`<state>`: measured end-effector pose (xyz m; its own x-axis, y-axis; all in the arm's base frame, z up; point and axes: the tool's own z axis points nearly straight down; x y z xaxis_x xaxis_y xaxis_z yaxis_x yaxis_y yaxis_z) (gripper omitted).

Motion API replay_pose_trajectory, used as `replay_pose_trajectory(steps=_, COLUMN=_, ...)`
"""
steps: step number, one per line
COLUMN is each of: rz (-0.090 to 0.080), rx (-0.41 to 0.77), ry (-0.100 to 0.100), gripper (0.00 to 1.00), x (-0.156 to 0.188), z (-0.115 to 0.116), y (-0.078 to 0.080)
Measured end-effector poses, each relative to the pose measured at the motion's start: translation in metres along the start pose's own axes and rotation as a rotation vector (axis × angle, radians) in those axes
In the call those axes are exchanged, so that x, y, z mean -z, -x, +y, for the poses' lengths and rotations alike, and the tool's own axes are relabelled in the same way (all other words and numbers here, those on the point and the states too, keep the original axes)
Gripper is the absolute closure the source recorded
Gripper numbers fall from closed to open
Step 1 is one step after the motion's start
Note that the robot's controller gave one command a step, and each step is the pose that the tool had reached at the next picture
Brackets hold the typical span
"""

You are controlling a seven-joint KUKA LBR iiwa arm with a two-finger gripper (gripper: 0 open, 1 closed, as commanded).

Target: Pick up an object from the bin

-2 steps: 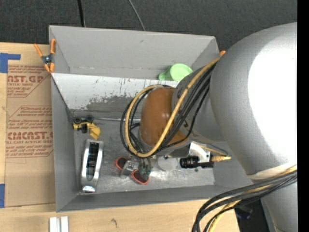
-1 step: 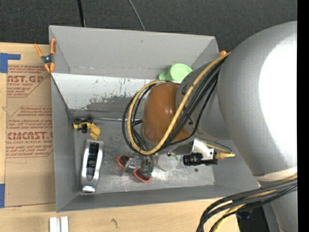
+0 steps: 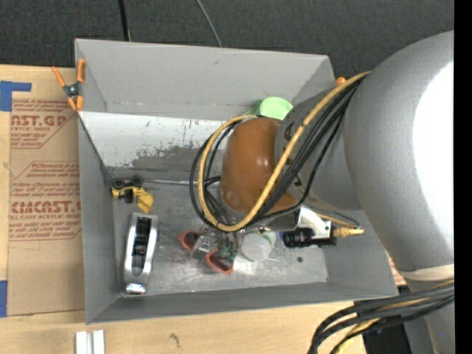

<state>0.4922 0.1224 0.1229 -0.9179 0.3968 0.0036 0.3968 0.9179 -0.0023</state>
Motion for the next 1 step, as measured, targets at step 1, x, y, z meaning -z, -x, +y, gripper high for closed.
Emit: replay_pose_trajectory(steps=1, rz=0.001, rx=0.000, ry=-0.001, gripper=1.00, x=0.0175, z=-0.0004, y=-0.0004)
